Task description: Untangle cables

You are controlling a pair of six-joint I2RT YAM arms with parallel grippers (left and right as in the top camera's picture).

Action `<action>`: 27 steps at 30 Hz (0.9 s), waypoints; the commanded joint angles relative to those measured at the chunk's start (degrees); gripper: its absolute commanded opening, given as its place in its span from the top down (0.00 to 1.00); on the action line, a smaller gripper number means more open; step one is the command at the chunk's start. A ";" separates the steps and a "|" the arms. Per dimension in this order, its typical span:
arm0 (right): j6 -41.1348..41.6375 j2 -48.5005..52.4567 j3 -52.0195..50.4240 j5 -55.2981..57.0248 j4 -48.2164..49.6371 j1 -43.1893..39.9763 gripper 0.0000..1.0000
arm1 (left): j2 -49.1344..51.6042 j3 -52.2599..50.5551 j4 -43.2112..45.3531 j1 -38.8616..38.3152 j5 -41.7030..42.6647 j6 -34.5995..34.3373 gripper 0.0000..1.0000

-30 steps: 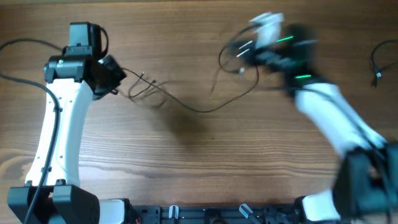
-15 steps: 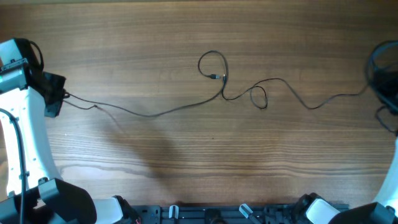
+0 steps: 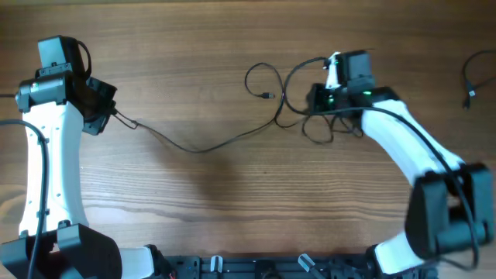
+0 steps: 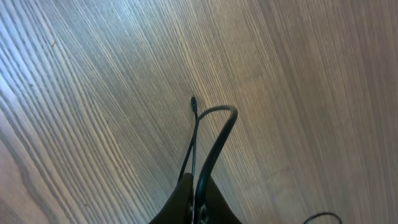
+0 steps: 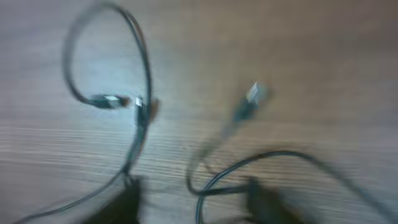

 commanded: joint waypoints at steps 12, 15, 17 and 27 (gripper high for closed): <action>-4.07 3.43 -0.26 18.91 -3.37 9.09 0.00 | 0.02 -0.44 0.63 -0.24 -0.87 -0.28 0.89; -19.45 -0.48 -0.22 18.88 -2.47 9.07 0.00 | 0.02 -0.44 0.66 -0.24 -0.87 -0.28 0.89; -26.64 -1.01 -0.22 18.88 -2.89 9.03 0.00 | 0.02 -0.44 0.59 -0.26 -0.87 -0.28 0.89; -43.28 3.74 -1.64 1.49 -2.49 2.89 0.01 | 0.02 -0.52 0.61 -0.26 -0.83 -0.31 0.89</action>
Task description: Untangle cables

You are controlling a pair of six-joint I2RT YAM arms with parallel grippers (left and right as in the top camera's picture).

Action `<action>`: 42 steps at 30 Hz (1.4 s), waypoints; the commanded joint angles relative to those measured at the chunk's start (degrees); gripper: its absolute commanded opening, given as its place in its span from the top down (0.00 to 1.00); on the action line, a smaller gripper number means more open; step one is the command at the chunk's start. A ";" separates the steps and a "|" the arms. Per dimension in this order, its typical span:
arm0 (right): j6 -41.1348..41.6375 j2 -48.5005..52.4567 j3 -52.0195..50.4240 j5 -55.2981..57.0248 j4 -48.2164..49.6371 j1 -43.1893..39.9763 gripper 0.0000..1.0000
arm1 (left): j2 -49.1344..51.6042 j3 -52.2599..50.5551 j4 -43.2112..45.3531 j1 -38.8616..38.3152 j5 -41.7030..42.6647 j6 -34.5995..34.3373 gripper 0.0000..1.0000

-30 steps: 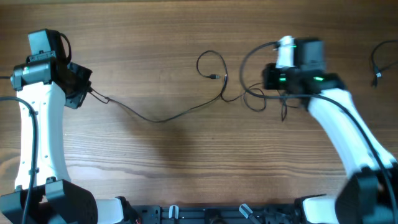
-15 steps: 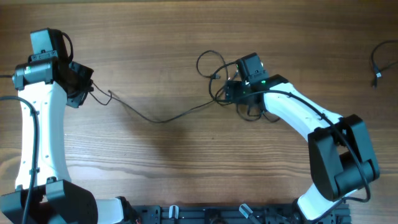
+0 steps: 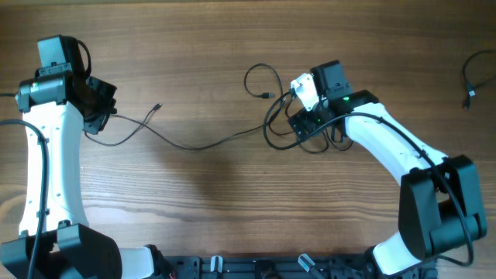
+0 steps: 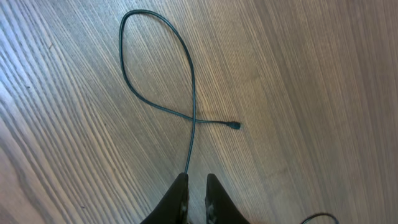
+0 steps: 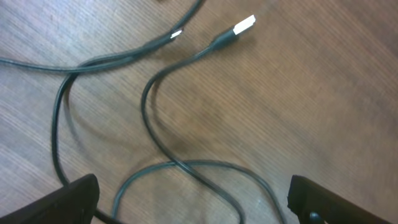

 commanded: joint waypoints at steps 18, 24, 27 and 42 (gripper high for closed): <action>-10.80 -4.09 -1.27 -9.46 -7.87 -3.85 0.00 | 0.02 -0.50 0.44 -0.22 -0.81 -0.31 0.86; -10.69 9.86 -1.64 -0.59 1.11 -3.85 0.16 | 0.02 -0.50 0.33 -0.22 -0.81 -0.28 0.83; -9.05 9.86 -1.40 -0.07 0.70 -3.87 0.80 | 0.02 -0.50 0.44 -0.22 -0.81 -0.31 0.82; 5.35 3.10 14.60 12.52 17.90 -27.36 0.96 | 0.02 -1.66 0.44 -1.07 -0.76 -0.33 0.85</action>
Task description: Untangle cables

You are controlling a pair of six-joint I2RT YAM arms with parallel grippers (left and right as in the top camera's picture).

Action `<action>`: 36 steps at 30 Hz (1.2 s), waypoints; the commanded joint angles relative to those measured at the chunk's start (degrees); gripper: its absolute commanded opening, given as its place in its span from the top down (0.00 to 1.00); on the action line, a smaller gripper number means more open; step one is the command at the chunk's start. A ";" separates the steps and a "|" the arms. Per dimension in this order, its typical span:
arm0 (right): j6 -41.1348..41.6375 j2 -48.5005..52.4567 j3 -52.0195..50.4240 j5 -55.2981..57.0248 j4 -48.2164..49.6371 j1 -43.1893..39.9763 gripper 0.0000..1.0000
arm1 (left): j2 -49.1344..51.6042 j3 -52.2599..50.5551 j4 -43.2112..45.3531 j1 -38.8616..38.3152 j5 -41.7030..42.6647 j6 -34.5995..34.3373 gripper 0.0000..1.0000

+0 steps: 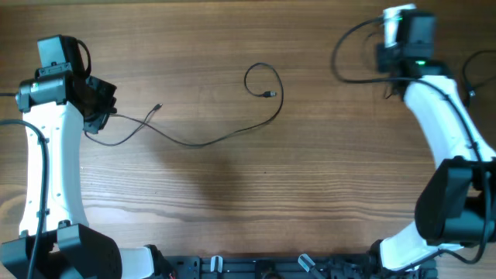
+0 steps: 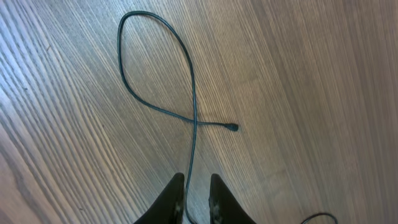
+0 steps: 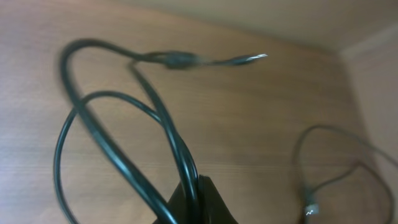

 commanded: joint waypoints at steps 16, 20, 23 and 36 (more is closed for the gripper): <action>5.73 30.01 10.78 -21.24 28.55 -14.86 0.43 | 0.02 -4.85 12.04 -20.37 0.81 -0.28 0.73; 16.52 23.21 16.24 -33.59 18.75 -14.86 0.00 | 0.02 -4.85 12.44 -22.82 -0.66 -0.26 0.27; 27.65 14.51 17.20 -41.13 6.10 -14.51 0.00 | 0.02 -4.85 12.46 -22.84 -0.66 -0.26 0.00; 30.42 9.44 8.76 -41.68 -25.83 11.30 0.00 | 0.04 -6.21 -3.52 -7.50 -14.69 -16.70 0.06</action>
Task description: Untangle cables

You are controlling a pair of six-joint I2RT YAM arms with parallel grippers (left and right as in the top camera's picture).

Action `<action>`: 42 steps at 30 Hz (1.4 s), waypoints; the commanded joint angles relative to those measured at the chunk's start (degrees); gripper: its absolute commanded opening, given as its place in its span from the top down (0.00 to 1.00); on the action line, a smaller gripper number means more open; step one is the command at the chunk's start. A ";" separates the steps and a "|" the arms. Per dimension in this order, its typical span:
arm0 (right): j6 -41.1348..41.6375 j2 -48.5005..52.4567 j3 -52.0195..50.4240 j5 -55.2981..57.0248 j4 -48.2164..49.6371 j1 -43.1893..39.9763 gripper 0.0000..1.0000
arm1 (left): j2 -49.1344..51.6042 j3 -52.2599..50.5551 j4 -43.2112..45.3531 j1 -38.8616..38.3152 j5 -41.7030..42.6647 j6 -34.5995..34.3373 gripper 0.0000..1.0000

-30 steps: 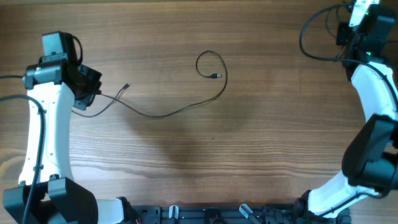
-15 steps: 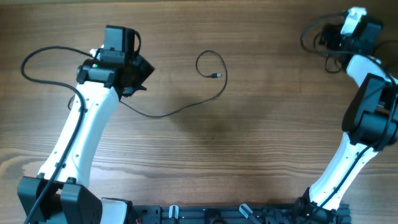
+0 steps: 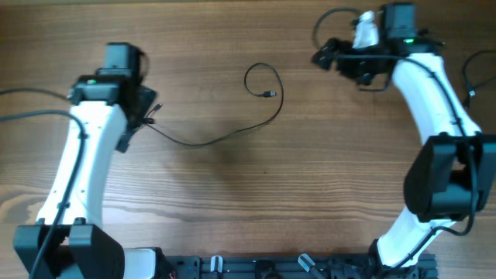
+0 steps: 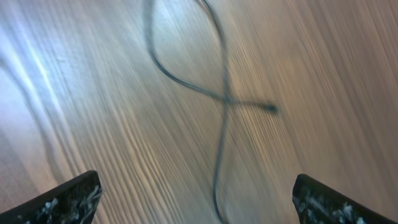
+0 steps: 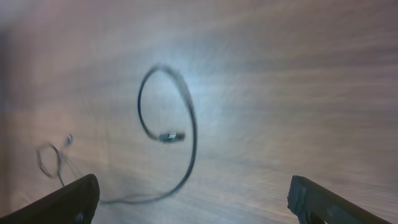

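A thin black cable (image 3: 203,143) runs from a small crossed loop at its left end (image 4: 221,99) to a curl with a plug (image 3: 263,80) at mid-table. My left gripper (image 4: 199,199) hangs wide open just above that crossed end, also seen from above (image 3: 138,118). A thick black cable (image 3: 332,31) lies in loops at the back right, apart from the thin one. My right gripper (image 5: 196,199) is open and empty beside it, facing the thin cable's curl (image 5: 168,106). Both wrist views are blurred.
Another dark cable (image 3: 469,77) lies at the far right edge of the wooden table (image 3: 248,201). The arms' bases stand at the near edge.
My left arm has moved right from the far left, and its jaws have gone from a narrow gap to wide open. My right gripper has let go of the thick cable and turned left.
First my left gripper held the thin cable's end while my right gripper sat in the tangle at mid-table. Then the left had released it and the right stood open over the thick cable. Later the right held the thick cable at the back right. Now both are open.
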 commanded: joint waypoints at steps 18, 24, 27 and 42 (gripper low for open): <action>3.65 0.61 -3.21 3.39 -1.07 11.69 0.00 | 16.61 -26.64 43.54 10.67 19.93 -19.82 0.43; 3.43 0.61 -3.21 4.11 -1.44 12.81 0.00 | 20.15 -26.60 55.87 4.81 27.89 -6.14 0.96; 3.69 0.61 -3.21 12.48 -1.53 12.76 0.00 | 20.15 -26.60 65.88 -3.06 44.00 19.26 0.96; 7.74 1.42 -3.91 22.53 0.66 12.76 0.00 | 15.47 -26.38 66.95 -16.96 79.38 52.26 0.50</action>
